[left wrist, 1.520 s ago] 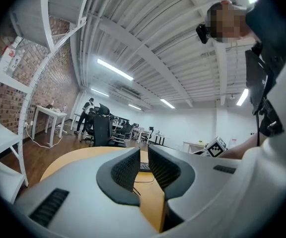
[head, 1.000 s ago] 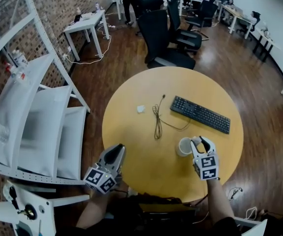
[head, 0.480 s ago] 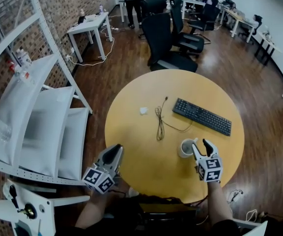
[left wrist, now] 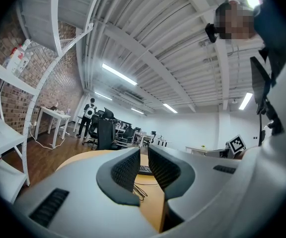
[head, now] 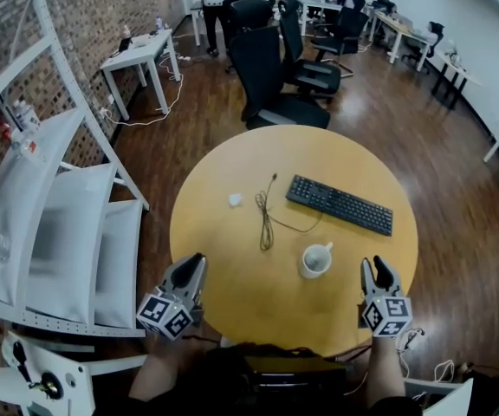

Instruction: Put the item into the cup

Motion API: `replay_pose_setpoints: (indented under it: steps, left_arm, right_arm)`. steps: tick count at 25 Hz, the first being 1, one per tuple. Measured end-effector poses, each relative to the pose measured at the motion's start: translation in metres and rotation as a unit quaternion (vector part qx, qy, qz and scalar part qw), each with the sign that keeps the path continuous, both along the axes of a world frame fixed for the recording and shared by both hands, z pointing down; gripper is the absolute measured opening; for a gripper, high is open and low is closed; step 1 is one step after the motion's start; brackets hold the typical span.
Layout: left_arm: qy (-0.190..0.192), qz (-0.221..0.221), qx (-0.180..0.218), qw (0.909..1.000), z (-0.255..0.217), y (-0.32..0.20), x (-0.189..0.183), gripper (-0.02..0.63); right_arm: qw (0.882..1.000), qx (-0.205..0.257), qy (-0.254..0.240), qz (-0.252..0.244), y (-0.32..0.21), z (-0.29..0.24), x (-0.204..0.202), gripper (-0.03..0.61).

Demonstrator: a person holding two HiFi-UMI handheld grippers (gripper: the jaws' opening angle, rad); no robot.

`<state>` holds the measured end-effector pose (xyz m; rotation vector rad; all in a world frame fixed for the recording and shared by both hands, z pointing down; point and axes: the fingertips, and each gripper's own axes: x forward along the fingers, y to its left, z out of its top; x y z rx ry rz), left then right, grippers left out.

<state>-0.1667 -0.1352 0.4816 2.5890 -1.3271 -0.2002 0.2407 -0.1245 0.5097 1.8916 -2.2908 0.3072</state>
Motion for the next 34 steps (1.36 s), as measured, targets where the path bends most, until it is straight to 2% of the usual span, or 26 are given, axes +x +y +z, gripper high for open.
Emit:
replay_pose_setpoints:
  steps: [7, 16, 22, 26, 34]
  left_arm:
    - [-0.002, 0.019, 0.009, 0.9998, -0.005, -0.011, 0.013, 0.044]
    - [-0.004, 0.034, 0.015, 0.9993, -0.009, -0.02, 0.028, 0.044]
    - [-0.008, 0.032, 0.017, 0.9993, -0.01, -0.024, 0.024, 0.044]
    - [-0.013, 0.03, 0.019, 0.9993, -0.011, -0.027, 0.023, 0.044]
    - [-0.018, 0.02, 0.022, 0.9994, -0.013, -0.032, 0.015, 0.044]
  right_arm:
    - [0.998, 0.038, -0.021, 0.041, 0.014, -0.018, 0.023, 0.011]
    - [0.997, 0.04, -0.028, 0.055, 0.021, -0.026, 0.033, 0.009]
    - [0.997, 0.046, -0.04, 0.053, 0.017, -0.022, 0.038, 0.009]
    - [0.997, 0.047, -0.031, 0.06, 0.016, -0.034, 0.034, 0.009]
    - [0.997, 0.039, -0.041, 0.048, 0.012, -0.016, 0.036, 0.009]
